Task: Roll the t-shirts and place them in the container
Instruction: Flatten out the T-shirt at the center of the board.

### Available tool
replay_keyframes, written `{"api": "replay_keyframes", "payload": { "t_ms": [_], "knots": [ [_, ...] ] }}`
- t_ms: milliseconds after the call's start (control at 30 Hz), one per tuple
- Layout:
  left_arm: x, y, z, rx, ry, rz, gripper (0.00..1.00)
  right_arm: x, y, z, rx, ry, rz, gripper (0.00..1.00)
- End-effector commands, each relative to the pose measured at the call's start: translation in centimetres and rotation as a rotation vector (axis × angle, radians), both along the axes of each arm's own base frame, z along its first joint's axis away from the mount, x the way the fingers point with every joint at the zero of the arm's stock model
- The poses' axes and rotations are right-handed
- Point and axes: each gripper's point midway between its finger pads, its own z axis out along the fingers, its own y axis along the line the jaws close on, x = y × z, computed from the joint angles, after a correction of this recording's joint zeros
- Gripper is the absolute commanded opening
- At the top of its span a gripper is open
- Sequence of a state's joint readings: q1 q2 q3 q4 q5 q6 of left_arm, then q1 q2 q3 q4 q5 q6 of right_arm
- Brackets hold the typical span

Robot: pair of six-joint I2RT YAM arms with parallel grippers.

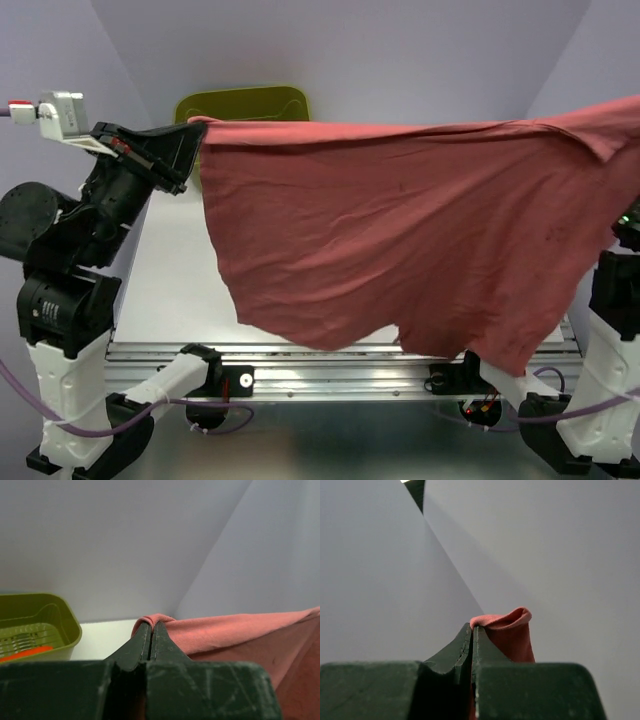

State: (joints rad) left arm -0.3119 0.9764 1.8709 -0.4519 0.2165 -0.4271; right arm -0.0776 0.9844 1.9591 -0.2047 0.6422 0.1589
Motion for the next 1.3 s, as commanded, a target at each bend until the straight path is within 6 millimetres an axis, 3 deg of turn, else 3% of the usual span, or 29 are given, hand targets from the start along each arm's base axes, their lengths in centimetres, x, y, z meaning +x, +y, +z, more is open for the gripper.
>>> {"api": "replay_keyframes", "payload": {
  "t_ms": [0,67,100,167,200,267,300,400,433,500,533,633,667,800,900,1267],
  "knots": [
    [5.7,1.6,-5.0,0.045,0.141,0.177,0.00,6.2,-1.5,-6.4,0.071,0.182,-0.051,0.01],
    [7.3,1.6,-7.4,0.068,0.195,0.204,0.00,8.7,-1.6,-8.9,0.083,0.249,-0.040,0.01],
    [9.0,1.5,-9.9,0.093,0.256,0.224,0.00,11.2,-1.7,-11.2,0.093,0.307,-0.030,0.01],
    [10.6,1.7,-12.6,0.113,0.318,0.264,0.00,15.1,-1.6,-14.1,0.104,0.390,-0.005,0.01],
    [12.0,1.5,-15.4,0.141,0.373,0.275,0.00,16.9,-1.5,-15.6,0.101,0.427,0.015,0.01],
    [13.4,1.6,-18.1,0.164,0.427,0.304,0.00,19.9,-1.3,-17.8,0.105,0.481,0.040,0.01],
    [14.5,1.8,-20.6,0.190,0.480,0.330,0.00,22.8,-1.3,-20.1,0.117,0.537,0.055,0.01],
    [17.0,2.1,-24.7,0.230,0.565,0.359,0.00,27.5,-0.7,-23.5,0.130,0.605,0.119,0.01],
    [17.7,2.2,-26.0,0.241,0.587,0.363,0.00,30.1,-0.7,-26.2,0.143,0.656,0.131,0.01],
    [19.4,2.6,-28.7,0.264,0.645,0.381,0.00,32.9,-0.3,-28.3,0.154,0.687,0.173,0.01],
    [20.1,2.6,-29.5,0.265,0.657,0.385,0.00,35.4,0.0,-31.3,0.162,0.740,0.200,0.01],
    [22.1,2.9,-32.1,0.273,0.714,0.395,0.00,38.4,0.5,-34.4,0.188,0.788,0.243,0.01],
    [22.6,3.0,-32.8,0.277,0.730,0.395,0.00,39.7,0.5,-36.7,0.206,0.822,0.252,0.01],
    [24.7,3.1,-34.8,0.297,0.777,0.403,0.00,41.5,0.9,-40.6,0.232,0.883,0.277,0.01],
    [25.5,3.3,-35.4,0.310,0.788,0.414,0.00,41.8,1.2,-42.0,0.243,0.904,0.295,0.01],
    [26.9,4.3,-37.1,0.338,0.826,0.442,0.00,40.0,1.5,-43.0,0.256,0.930,0.307,0.01]
  ]
}}
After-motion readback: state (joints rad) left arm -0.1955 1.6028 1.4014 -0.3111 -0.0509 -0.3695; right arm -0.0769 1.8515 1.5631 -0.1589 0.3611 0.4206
